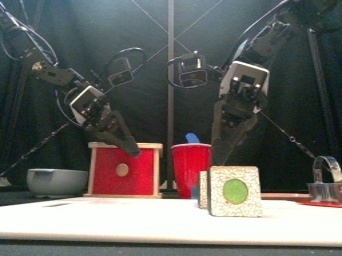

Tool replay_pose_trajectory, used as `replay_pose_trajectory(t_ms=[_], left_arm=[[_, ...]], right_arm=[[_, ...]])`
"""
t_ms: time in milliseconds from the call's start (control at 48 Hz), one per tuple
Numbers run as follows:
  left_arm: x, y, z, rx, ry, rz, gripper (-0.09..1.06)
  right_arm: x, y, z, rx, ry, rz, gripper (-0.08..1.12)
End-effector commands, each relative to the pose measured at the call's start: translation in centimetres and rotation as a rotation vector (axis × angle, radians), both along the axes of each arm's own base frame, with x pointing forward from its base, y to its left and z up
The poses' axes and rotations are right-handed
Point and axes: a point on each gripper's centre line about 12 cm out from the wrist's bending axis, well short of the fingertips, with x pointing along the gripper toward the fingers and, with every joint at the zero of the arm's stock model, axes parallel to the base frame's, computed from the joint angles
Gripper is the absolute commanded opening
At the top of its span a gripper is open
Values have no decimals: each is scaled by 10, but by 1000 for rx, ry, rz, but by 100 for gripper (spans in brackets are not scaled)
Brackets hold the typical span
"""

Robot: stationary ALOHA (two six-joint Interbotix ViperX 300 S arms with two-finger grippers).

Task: Place sushi on board then cut the sushi with the knife then place the pieces on the plate
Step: Place the 4 sushi pieces on the plate

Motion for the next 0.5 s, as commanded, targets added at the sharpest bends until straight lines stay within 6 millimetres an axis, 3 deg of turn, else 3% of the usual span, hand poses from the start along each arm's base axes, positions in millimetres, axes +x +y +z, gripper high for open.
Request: replay_pose_trajectory(t_ms=[21, 292, 500], left_arm=[[4, 0, 6, 3, -21, 0, 70], [3, 1, 2, 1, -11, 2, 70], [5, 1, 0, 1, -5, 0, 70]], right_arm=[[8, 3, 11, 10, -50, 4, 81], [15, 1, -6, 15, -35, -5, 78], [17, -1, -3, 32, -41, -24, 56]])
